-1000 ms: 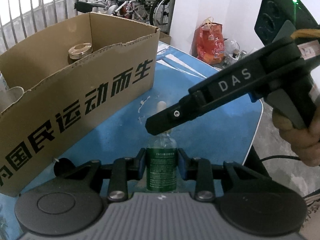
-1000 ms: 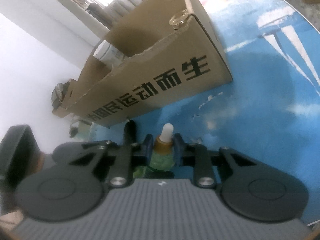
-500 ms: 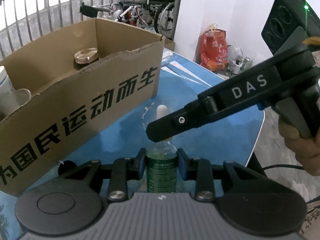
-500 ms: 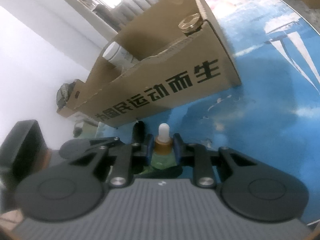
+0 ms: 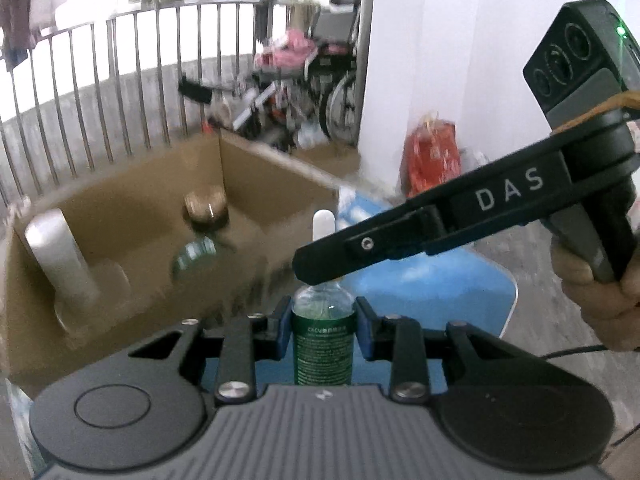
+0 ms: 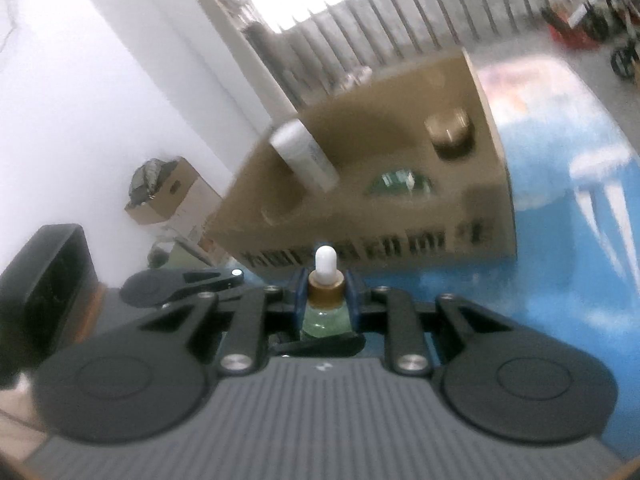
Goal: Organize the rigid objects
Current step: 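Close the right tool on the green dropper bottle and lift it, then lower the dropper bottle into the cardboard box and open the right tool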
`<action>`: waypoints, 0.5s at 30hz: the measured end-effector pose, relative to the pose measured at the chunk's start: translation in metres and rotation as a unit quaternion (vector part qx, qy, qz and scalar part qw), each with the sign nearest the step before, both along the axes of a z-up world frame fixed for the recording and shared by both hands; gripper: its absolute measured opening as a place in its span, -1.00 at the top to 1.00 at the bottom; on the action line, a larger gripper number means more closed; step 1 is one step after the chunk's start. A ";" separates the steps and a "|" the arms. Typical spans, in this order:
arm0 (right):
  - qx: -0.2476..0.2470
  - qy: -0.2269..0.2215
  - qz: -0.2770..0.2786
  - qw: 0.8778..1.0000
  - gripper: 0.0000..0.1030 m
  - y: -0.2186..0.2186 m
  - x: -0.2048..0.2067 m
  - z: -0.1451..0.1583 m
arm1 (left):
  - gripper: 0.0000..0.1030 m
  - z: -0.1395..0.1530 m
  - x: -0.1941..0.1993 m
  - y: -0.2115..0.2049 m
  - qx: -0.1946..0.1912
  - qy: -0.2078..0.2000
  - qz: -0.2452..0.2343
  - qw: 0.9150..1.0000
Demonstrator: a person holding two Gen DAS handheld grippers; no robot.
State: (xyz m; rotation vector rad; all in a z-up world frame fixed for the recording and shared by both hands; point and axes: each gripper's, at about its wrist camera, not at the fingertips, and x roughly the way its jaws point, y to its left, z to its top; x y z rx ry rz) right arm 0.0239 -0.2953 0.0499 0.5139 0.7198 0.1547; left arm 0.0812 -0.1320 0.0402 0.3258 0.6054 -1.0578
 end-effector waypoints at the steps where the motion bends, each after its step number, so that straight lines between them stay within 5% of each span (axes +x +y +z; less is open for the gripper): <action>1: -0.011 -0.012 0.006 1.000 0.64 0.001 0.001 0.011 | 0.35 0.010 0.001 0.001 -0.008 -0.010 0.000 1.000; 8: -0.092 -0.074 0.035 0.992 0.64 -0.002 0.028 0.079 | 0.35 0.061 0.035 -0.020 -0.034 -0.054 -0.004 0.998; 15: -0.174 -0.079 0.047 0.981 0.64 -0.024 0.079 0.101 | 0.35 0.062 0.093 -0.067 -0.030 -0.043 0.007 0.999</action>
